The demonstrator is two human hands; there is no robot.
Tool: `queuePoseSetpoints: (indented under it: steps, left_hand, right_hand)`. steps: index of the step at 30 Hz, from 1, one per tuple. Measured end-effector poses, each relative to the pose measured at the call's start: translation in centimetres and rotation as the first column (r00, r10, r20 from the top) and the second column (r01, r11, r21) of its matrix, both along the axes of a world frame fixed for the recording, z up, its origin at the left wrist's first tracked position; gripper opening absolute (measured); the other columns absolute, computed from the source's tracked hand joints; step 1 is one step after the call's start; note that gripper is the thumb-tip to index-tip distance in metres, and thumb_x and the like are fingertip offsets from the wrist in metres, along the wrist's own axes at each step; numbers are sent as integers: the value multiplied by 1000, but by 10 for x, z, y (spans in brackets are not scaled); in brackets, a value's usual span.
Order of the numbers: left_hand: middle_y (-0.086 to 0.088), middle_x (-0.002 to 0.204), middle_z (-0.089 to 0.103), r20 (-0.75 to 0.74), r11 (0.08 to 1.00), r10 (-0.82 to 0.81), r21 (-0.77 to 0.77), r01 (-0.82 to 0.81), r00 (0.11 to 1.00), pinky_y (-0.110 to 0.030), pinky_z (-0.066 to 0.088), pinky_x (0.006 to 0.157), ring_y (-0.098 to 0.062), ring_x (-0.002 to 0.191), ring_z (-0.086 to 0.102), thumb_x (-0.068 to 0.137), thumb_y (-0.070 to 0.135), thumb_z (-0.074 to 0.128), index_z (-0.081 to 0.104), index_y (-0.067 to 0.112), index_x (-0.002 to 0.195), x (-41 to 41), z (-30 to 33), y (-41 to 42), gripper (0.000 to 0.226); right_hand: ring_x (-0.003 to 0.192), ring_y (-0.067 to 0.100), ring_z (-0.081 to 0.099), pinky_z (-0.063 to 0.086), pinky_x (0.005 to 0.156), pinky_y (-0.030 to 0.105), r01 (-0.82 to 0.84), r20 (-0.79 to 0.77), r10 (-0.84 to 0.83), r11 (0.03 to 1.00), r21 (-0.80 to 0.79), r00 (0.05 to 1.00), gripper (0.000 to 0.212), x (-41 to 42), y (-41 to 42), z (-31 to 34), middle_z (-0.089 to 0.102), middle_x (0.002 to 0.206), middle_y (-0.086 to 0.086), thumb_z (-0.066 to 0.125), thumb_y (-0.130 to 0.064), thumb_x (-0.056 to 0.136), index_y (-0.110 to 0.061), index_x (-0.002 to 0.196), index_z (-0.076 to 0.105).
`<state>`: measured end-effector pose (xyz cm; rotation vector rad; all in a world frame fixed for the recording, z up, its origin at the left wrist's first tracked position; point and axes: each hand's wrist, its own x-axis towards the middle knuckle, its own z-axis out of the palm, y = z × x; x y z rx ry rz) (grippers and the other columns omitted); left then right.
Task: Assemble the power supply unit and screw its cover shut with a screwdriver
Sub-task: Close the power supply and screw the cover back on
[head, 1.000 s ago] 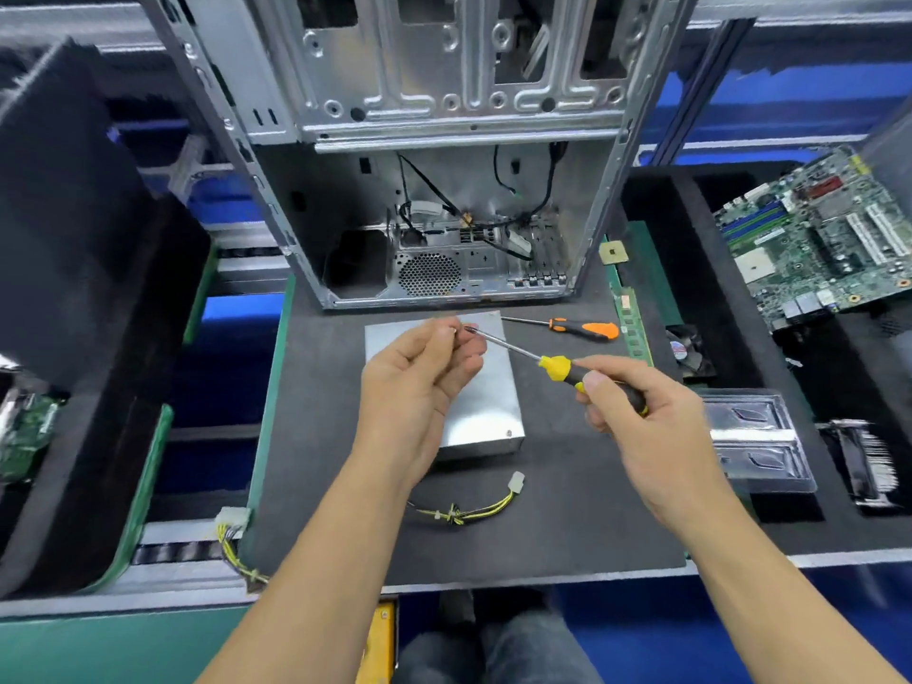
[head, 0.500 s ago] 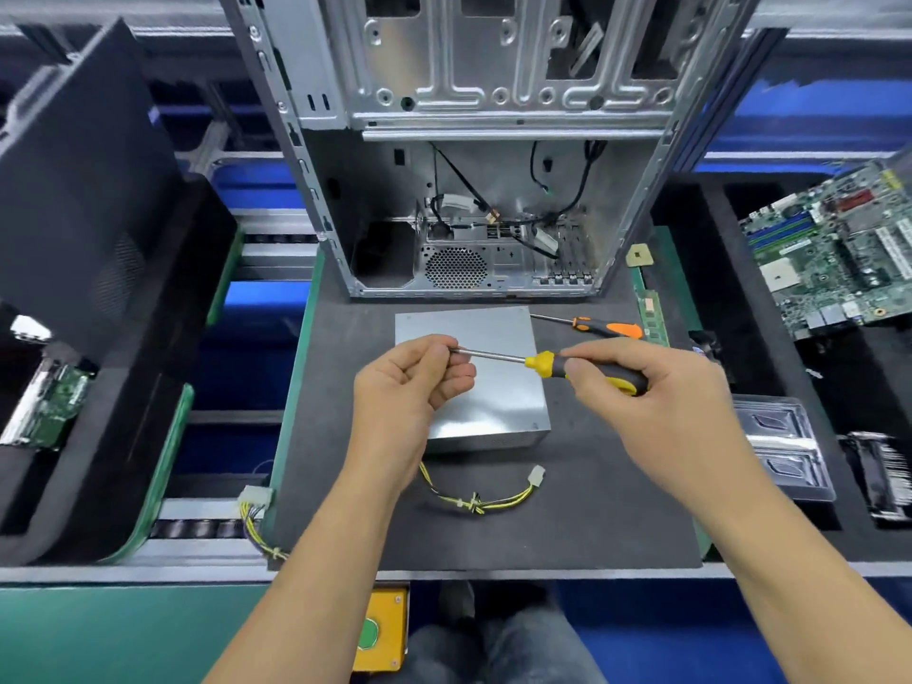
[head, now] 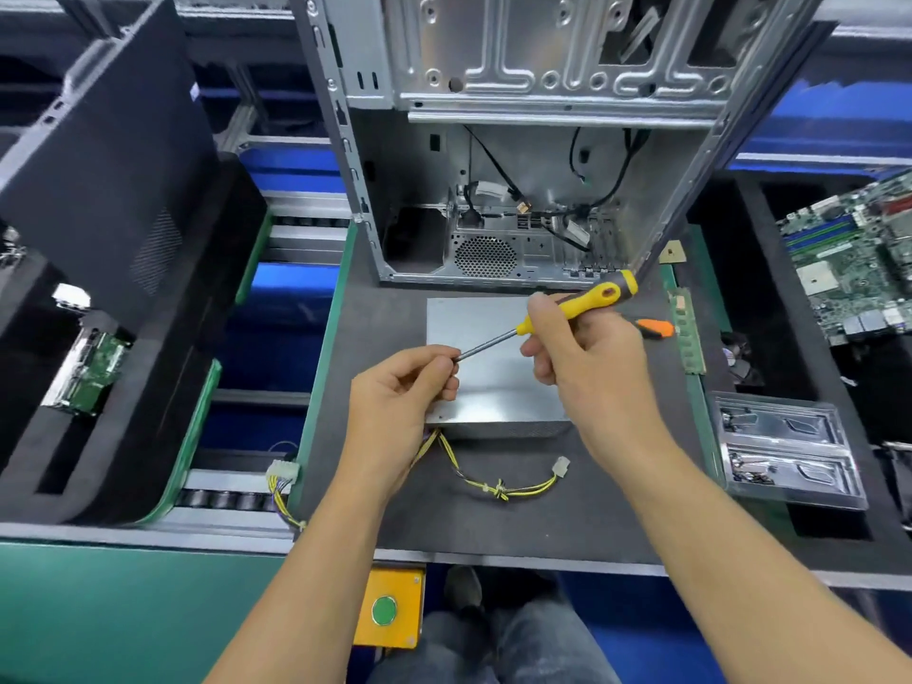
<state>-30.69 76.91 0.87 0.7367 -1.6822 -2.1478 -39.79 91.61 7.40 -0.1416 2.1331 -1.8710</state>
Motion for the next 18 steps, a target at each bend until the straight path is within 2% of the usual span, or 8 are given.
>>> queuePoseSetpoints:
  steps: [4, 7, 10, 12, 15, 18]
  left_hand:
    - [2, 78, 73, 44, 985, 11, -170, -3, 999, -18, 52, 71, -11, 72, 66, 89, 14, 69, 79, 30, 96, 14, -8, -12, 20]
    - [4, 81, 72, 43, 966, -36, -255, 46, 998, -18, 53, 79, -10, 78, 67, 89, 6, 71, 76, 35, 105, 22, -8, -15, 33]
    - [12, 86, 73, 51, 888, -61, -453, 78, 997, -11, 48, 78, -5, 81, 66, 87, 2, 72, 72, 41, 104, 29, -7, -13, 43]
    - [11, 87, 72, 60, 819, -75, -566, 96, 995, -7, 44, 76, -2, 80, 64, 85, 0, 74, 69, 44, 105, 32, -7, -11, 48]
    - [4, 92, 70, 67, 742, -88, -661, 110, 994, -4, 43, 79, 6, 88, 63, 83, 0, 78, 72, 31, 111, 35, -7, -9, 43]
    - [3, 93, 70, 70, 641, -102, -758, 119, 992, -3, 40, 85, 6, 94, 61, 81, 0, 80, 72, 18, 119, 37, -8, -11, 43]
  right_hand:
    - [53, 8, 59, 48, 63, 30, -23, -10, 24, 995, 100, 1000, 37, 3, -16, -11, 71, 67, -2, 61, -43, 94, -8, 83, 65]
    - [51, 4, 59, 47, 58, 21, -49, -53, 58, 985, 166, 997, 34, 4, -20, -15, 70, 65, -5, 60, -43, 94, -13, 80, 64]
    - [52, 2, 58, 44, 56, 13, -85, -120, 111, 975, 205, 987, 25, 8, -21, -14, 69, 66, -7, 62, -40, 94, -19, 80, 65]
    - [56, 3, 60, 46, 58, 17, -114, -180, 158, 966, 232, 971, 24, 11, -21, -14, 69, 68, -4, 63, -38, 93, -17, 81, 63]
    - [62, 15, 61, 49, 63, 27, -153, -237, 223, 947, 282, 946, 23, 15, -23, -13, 66, 69, 3, 65, -39, 92, -18, 81, 62]
    - [61, 14, 54, 44, 58, 20, -189, -309, 297, 923, 334, 903, 25, 19, -26, -12, 63, 67, -1, 64, -38, 92, -17, 80, 59]
